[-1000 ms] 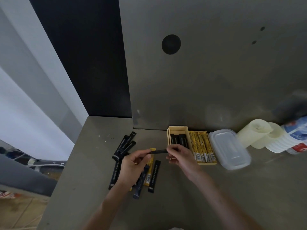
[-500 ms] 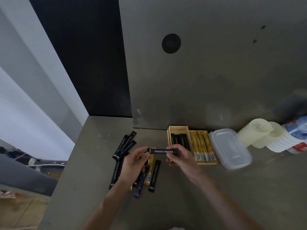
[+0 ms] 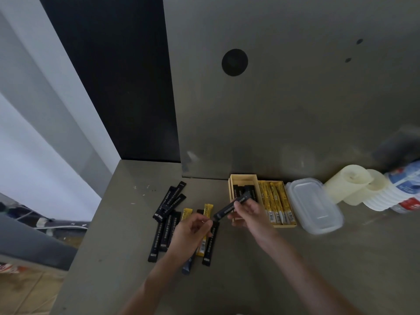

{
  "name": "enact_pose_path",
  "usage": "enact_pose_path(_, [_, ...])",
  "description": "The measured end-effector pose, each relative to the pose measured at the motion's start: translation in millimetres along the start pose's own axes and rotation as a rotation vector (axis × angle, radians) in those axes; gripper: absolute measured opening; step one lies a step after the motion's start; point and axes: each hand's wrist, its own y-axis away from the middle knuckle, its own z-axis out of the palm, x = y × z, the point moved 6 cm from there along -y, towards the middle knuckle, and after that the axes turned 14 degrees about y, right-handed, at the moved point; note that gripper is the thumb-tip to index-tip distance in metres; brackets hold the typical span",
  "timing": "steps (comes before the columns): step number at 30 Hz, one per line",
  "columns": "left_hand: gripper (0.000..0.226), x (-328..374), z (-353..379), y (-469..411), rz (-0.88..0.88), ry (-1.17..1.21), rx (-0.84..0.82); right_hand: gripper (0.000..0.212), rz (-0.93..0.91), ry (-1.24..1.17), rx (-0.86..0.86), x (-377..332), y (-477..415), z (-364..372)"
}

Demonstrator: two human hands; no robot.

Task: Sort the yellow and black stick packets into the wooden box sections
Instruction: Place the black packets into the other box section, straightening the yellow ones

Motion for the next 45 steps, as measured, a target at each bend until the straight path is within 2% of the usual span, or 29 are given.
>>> enact_pose_path(3, [0.004,-6,-13,0,0.004,-0.146,0.083,0.02,0.004,0.036,0.219,-7,-15,-32])
enact_pose_path(6, [0.005,-15,-26,1,0.05,-0.339,0.126,0.025,-0.054,0.403,0.362,-13,-28,-58])
enact_pose_path(11, [0.017,-25,-30,-1,0.047,-0.497,0.112,0.039,-0.128,0.828,0.32,-11,-45,-53])
enact_pose_path(14, [0.03,-22,-28,-5,0.024,-0.54,0.099,0.032,-0.171,1.083,0.32,-9,-48,-44])
enact_pose_path(18, [0.042,-21,-22,-7,-0.025,-0.653,0.102,0.024,-0.224,1.216,0.375,-10,-44,-38])
enact_pose_path(22, [0.039,-21,-20,-9,-0.04,-0.683,0.127,0.017,-0.243,1.2,0.382,-8,-41,-37])
enact_pose_path(28, [0.029,-24,-23,-9,-0.041,-0.635,0.089,0.01,-0.276,0.9,0.299,-11,-27,-37])
enact_pose_path(33, [0.027,-26,-28,-7,-0.022,-0.559,0.058,0.014,-0.377,0.806,0.16,-5,2,-12])
enact_pose_path(40, [0.017,-21,-39,-7,-0.022,-0.37,0.132,0.013,-0.329,0.737,-0.026,20,29,25])
enact_pose_path(42, [0.025,-18,-40,-5,-0.037,-0.382,0.071,0.024,-0.326,0.697,-0.025,24,31,26])
enact_pose_path(45, [0.046,-22,-32,0,-0.085,-0.521,-0.143,0.023,-0.312,0.684,-0.013,27,30,24])
